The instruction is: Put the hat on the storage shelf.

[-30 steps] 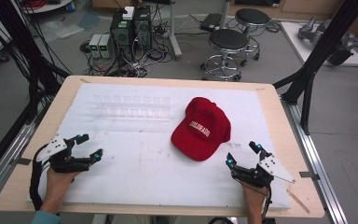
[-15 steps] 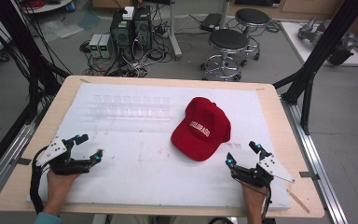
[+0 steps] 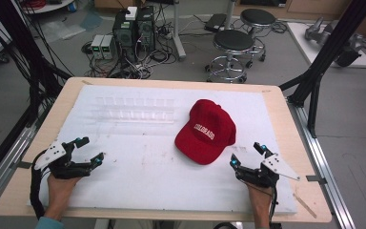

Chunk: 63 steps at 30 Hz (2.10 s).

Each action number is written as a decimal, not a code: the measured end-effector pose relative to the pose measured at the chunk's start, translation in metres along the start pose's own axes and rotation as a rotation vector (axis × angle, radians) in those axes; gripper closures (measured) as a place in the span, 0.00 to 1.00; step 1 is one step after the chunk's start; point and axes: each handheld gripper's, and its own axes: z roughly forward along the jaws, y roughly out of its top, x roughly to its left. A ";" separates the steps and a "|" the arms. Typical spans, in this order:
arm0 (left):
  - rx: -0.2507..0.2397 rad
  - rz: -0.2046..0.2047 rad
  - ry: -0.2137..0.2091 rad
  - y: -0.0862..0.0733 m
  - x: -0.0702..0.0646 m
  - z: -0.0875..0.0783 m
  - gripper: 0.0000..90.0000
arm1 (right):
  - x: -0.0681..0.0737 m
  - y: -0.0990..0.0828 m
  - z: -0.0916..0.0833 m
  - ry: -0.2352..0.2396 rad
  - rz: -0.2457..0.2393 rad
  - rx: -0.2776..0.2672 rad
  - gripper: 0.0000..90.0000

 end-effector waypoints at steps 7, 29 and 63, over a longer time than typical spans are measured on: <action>-0.004 -0.014 0.007 0.000 0.001 0.000 0.11 | -0.004 0.045 0.019 0.010 -0.004 0.072 0.04; -0.004 -0.035 0.006 0.000 0.003 0.000 0.11 | 0.015 0.079 0.108 -0.054 -0.012 0.420 0.20; -0.002 -0.032 0.003 0.000 0.003 0.000 0.11 | 0.024 0.074 0.147 -0.128 -0.020 0.552 0.96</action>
